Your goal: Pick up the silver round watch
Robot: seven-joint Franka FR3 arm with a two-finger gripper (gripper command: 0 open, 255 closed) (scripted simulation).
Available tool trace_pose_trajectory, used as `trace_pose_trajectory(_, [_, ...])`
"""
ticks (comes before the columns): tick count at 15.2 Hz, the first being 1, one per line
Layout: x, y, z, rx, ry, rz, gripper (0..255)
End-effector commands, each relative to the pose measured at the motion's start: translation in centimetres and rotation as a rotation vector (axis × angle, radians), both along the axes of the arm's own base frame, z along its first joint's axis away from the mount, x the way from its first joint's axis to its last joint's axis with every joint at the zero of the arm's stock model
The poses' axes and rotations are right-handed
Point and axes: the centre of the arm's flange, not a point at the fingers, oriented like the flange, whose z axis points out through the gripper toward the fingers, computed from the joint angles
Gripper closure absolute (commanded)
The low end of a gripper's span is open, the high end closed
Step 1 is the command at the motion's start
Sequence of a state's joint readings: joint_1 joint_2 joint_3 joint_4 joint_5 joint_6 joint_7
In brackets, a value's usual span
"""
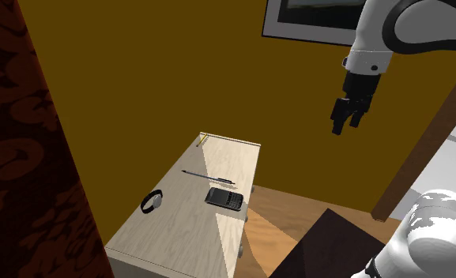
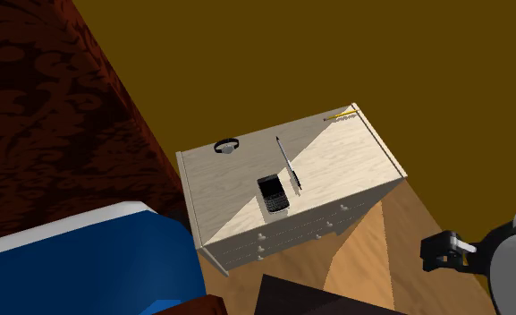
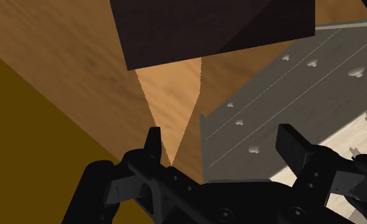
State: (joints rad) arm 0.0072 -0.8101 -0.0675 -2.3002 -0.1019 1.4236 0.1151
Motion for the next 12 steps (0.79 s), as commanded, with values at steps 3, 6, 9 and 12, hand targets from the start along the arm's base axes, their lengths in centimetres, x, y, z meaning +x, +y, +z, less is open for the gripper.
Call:
trace_pose_trajectory(3, [0.8, 2.2, -0.9, 0.004, -0.005, -0.016, 0])
trace_pose_trajectory(6, [2.2, 5.6, -2.1, 0.01, -0.012, -0.04, 0])
trace_pose_trajectory(9, [3.6, 8.9, -3.3, 0.016, -0.019, -0.063, 0])
trace_pose_trajectory(12, [5.1, 12.2, -4.6, 0.022, -0.026, -0.087, 0])
